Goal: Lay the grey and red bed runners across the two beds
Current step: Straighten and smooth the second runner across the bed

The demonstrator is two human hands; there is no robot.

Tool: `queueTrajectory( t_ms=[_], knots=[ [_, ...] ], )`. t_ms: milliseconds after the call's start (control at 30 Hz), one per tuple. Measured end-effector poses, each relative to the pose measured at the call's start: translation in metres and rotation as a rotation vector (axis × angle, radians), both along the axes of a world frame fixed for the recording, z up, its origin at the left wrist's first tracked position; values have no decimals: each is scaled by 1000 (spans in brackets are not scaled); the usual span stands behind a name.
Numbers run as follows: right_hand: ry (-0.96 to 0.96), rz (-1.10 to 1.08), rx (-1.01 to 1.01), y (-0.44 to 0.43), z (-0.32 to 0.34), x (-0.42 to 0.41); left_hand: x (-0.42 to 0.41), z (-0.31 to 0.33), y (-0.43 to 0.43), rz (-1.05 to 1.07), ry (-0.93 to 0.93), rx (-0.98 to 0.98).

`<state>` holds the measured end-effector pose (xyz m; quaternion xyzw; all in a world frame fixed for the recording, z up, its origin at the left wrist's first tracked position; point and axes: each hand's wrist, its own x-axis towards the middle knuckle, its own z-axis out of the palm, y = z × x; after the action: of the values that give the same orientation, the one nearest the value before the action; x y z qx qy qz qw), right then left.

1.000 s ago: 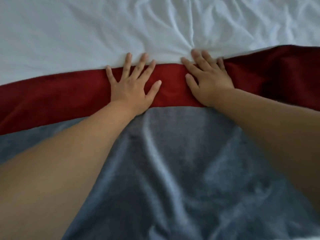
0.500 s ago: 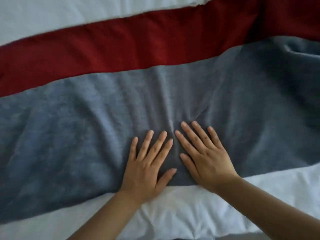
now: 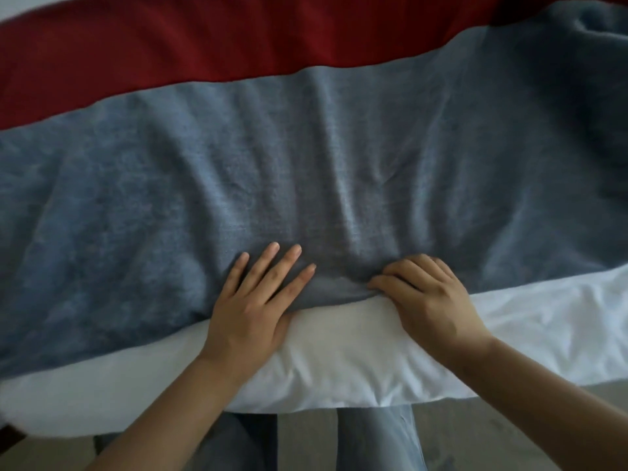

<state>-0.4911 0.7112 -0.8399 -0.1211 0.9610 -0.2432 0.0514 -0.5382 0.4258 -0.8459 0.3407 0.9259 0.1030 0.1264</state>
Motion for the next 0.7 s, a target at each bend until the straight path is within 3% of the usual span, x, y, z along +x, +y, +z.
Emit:
queueTrajectory(
  t_ms=[167, 300, 433, 533, 700],
  knots=[
    [-197, -83, -149, 4, 9, -22, -5, 11, -22, 67, 118, 110],
    [-348, -140, -108, 9, 5, -41, -6, 18, -51, 26, 246, 195],
    [-64, -203, -37, -13, 3, -32, -21, 19, -58, -88, 308, 246],
    [181, -100, -49, -27, 4, -12, -29, 21, -58, -156, 293, 295],
    [276, -93, 5, -42, -2, -1, -36, 28, -58, -130, 289, 318]
  ],
)
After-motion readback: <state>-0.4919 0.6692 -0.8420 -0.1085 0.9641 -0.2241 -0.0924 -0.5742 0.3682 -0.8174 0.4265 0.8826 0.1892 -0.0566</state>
